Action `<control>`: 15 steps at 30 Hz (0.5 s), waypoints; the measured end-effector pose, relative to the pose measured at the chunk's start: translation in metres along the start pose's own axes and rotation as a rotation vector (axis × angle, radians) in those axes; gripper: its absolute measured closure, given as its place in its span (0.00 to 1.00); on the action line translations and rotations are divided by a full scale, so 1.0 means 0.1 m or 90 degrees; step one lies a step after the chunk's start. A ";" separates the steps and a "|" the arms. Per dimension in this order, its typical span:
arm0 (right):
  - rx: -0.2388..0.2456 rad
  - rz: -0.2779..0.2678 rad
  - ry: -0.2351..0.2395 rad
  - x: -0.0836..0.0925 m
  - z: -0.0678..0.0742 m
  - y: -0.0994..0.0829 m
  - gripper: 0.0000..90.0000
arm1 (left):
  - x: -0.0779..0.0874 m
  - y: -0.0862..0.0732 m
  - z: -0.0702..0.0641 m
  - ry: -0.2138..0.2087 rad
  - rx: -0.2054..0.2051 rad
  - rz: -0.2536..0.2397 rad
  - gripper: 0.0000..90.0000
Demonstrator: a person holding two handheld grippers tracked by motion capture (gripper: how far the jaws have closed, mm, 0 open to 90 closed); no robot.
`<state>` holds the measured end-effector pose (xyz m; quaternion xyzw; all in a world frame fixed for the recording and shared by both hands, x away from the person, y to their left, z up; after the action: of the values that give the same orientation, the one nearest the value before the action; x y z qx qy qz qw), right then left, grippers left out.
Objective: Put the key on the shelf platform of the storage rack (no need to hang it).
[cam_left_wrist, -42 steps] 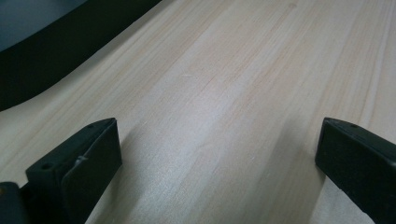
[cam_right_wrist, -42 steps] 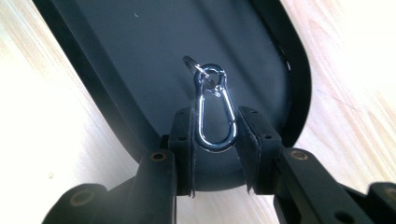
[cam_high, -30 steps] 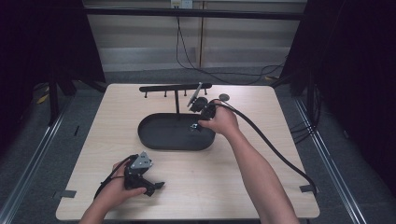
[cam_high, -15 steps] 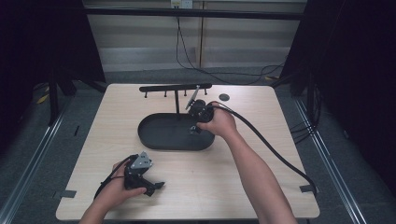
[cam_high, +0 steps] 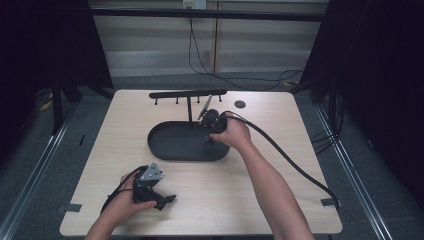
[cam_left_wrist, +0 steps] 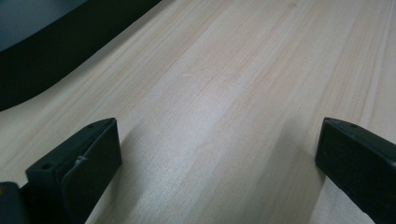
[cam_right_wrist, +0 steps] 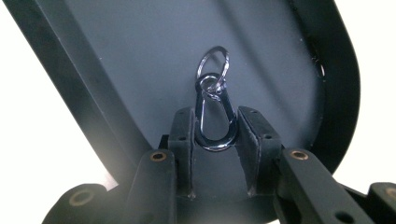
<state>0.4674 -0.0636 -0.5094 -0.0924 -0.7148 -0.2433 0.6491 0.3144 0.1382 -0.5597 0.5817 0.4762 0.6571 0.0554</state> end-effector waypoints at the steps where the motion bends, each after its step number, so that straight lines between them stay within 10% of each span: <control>1: 0.001 0.004 -0.001 -0.01 0.00 0.00 0.76 | 0.00 0.00 0.00 0.000 -0.001 0.001 0.00; 15: 0.003 0.004 -0.008 -0.11 0.00 0.00 0.76 | 0.00 0.00 0.00 0.000 -0.001 0.000 0.00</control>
<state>0.4691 -0.0621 -0.5198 -0.0947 -0.7190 -0.2385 0.6459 0.3143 0.1381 -0.5597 0.5817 0.4756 0.6575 0.0559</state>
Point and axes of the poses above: each handheld gripper's, and its own axes: x roughly backward along the jaws, y roughly out of its top, z roughly to its left, the point moved 7 cm from there along -x, roughly forward along the jaws, and after that the axes turned 8 degrees about x, right-handed, at the moved point
